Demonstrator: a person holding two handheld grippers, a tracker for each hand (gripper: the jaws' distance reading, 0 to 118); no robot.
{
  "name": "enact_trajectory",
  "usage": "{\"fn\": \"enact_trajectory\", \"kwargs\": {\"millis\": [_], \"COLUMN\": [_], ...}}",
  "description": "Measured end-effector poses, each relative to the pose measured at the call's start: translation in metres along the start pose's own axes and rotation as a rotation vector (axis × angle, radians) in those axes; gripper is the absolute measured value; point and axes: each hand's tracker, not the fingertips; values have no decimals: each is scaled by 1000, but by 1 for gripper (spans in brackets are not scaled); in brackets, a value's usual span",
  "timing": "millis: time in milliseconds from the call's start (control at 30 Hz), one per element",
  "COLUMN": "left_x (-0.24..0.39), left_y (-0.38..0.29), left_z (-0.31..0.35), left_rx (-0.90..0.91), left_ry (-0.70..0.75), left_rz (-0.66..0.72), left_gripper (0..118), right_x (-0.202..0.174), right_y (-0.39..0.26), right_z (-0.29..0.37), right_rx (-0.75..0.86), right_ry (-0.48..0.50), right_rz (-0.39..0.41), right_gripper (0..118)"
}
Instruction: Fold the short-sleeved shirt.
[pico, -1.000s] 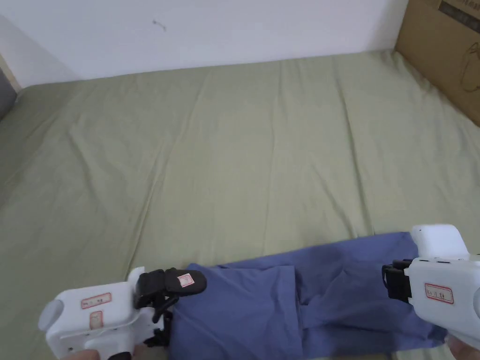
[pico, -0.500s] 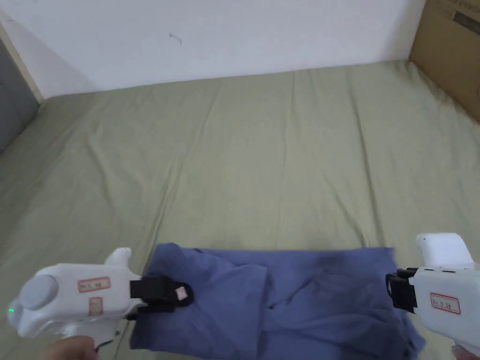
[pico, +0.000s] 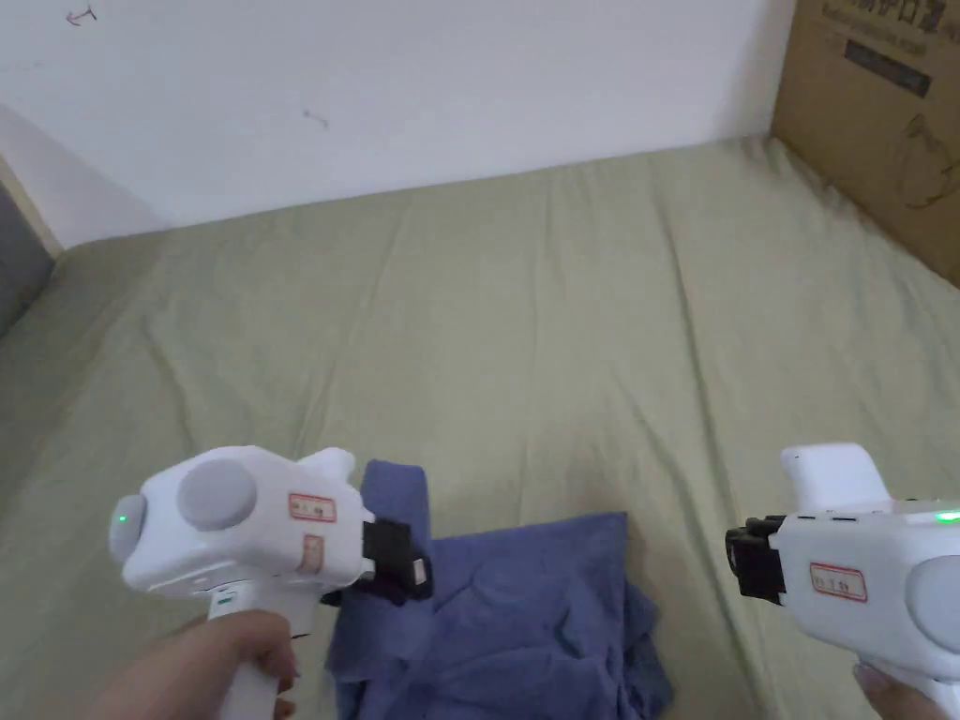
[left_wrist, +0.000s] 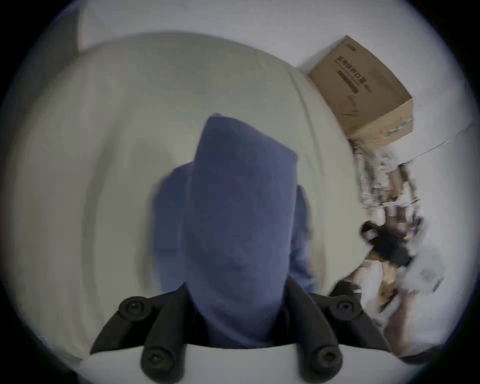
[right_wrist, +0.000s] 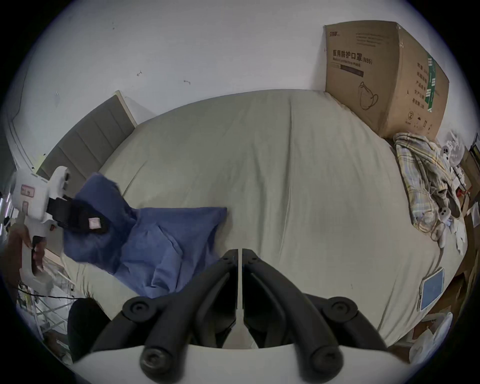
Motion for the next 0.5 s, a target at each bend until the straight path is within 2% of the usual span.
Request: {"fn": "enact_trajectory", "kwargs": {"millis": [67, 100, 133, 167, 200, 233, 267, 300, 333, 433, 500], "left_x": [19, 31, 40, 48, 52, 53, 50, 52, 52, 56, 55], "left_y": [8, 9, 7, 7, 7, 6, 8, 5, 4, -1, -6], "left_z": [-35, -51, -65, -82, -94, -105, -114, -118, -117, -94, -61], "left_rx": [-60, -87, -119, -127, -146, -174, -149, -140, -122, -91, 99], "left_ry": [-74, -80, -84, -92, -105, -139, -133, -177, -200, -199, -89], "left_rz": [-3, -37, -63, -64, -44, -14, -26, -3, -2, -34, -146], "left_gripper": [11, 16, 34, 34, 41, 59, 84, 101, 110, 111, 107], "right_x": [6, 9, 11, 13, 16, 18, 21, 23, 24, 25, 26], "right_y": [1, 2, 3, 4, 5, 5, 6, 6, 6, 6, 6], "right_z": [2, 4, 5, 6, 7, 8, 8, 9, 9, 10, 11], "right_rx": [-7, -4, 1, 4, 5, 6, 8, 11, 12, 25, 34], "right_ry": [4, 0, -9, -20, -26, -29, -31, -30, -30, -32, -29], "right_rz": [-16, -17, -14, -10, -10, -13, -20, -28, -32, -34, -40], "right_gripper": [4, 4, 4, 4, 4, 4, 4, 4, 4, 4, 4]}}
